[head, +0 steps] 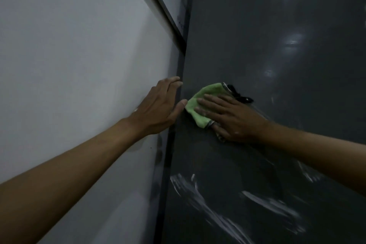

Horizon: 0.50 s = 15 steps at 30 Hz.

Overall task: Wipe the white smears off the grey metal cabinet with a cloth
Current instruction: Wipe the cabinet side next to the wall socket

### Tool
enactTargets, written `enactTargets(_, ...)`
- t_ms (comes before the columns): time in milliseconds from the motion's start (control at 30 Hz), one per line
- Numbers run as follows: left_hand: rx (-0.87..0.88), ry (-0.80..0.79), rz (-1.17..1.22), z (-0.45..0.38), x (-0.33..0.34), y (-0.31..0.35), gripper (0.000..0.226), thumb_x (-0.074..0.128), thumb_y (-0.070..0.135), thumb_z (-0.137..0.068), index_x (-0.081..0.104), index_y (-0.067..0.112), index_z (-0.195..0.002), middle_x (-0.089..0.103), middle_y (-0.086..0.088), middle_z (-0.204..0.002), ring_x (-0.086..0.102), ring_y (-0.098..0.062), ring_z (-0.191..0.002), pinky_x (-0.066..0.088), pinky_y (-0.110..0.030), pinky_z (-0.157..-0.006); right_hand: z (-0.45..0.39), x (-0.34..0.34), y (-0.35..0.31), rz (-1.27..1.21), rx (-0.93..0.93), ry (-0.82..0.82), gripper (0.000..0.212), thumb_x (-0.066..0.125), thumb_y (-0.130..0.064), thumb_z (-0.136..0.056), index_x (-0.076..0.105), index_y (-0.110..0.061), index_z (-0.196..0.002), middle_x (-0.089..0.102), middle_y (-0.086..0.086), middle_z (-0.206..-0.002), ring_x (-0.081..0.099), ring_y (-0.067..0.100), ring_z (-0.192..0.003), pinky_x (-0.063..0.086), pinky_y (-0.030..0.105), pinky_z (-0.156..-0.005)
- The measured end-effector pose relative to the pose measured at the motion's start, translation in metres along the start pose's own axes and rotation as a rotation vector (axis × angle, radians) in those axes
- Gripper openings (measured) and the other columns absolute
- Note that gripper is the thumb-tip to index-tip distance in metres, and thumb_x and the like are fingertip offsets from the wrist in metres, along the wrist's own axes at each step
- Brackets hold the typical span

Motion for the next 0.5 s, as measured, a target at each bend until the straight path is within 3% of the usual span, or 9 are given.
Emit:
enactTargets(100,-0.005,-0.001,0.007,0.000,0.002,0.000,0.061,0.041,0.045,-0.106,0.047,0.000,-0.147,0.044,-0.018,-0.154,0.045,-0.031,-0.140,0.042,-0.047,-0.114,-0.014,-0.017,0.035,0.007,0.024,0.027,0.062,0.053,-0.030,-0.108,0.032,-0.022,-0.165,0.022,0.003,-0.174,0.015,0.023,-0.163,0.010,0.049,-0.133)
enactTargets(267,-0.020,0.020,0.039,-0.005,0.000,0.000,0.057,0.039,0.042,-0.107,0.046,0.002,-0.147,0.044,-0.017,-0.154,0.044,-0.029,-0.140,0.040,-0.044,-0.116,-0.044,-0.032,0.074,-0.012,0.345,0.076,0.066,0.034,-0.041,-0.104,0.024,-0.027,-0.168,0.013,0.001,-0.177,0.003,0.020,-0.164,-0.001,0.042,-0.132)
enactTargets(333,-0.027,0.026,0.051,-0.006,-0.002,-0.001,0.056,0.038,0.041,-0.107,0.046,0.002,-0.147,0.044,-0.017,-0.154,0.043,-0.029,-0.141,0.040,-0.044,-0.116,-0.046,-0.029,0.065,-0.026,0.381,0.112,0.065,0.038,-0.039,-0.106,0.024,-0.026,-0.168,0.011,0.001,-0.177,0.001,0.021,-0.165,-0.004,0.041,-0.131)
enactTargets(400,-0.038,0.045,0.054,-0.005,-0.005,-0.003,0.054,0.039,0.038,-0.108,0.047,0.001,-0.146,0.046,-0.018,-0.152,0.045,-0.030,-0.139,0.040,-0.045,-0.115,-0.045,-0.021,0.046,-0.020,0.302,0.116,0.064,0.046,-0.034,-0.108,0.025,-0.024,-0.168,0.013,0.003,-0.177,0.003,0.024,-0.165,-0.006,0.042,-0.132)
enactTargets(500,-0.069,0.054,0.050,-0.004,-0.007,-0.007,0.052,0.040,0.036,-0.108,0.048,-0.001,-0.145,0.048,-0.019,-0.150,0.047,-0.032,-0.136,0.041,-0.046,-0.114,-0.042,0.000,0.006,-0.025,0.015,0.028,0.059,0.049,-0.033,-0.108,0.035,-0.022,-0.165,0.022,0.005,-0.174,0.011,0.027,-0.164,-0.001,0.047,-0.133)
Point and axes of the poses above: each hand's wrist, its own z-axis away from the middle knuckle, its own x-axis out of the palm, y = z × x, the point moved 8 cm from there along -z, towards the middle knuckle
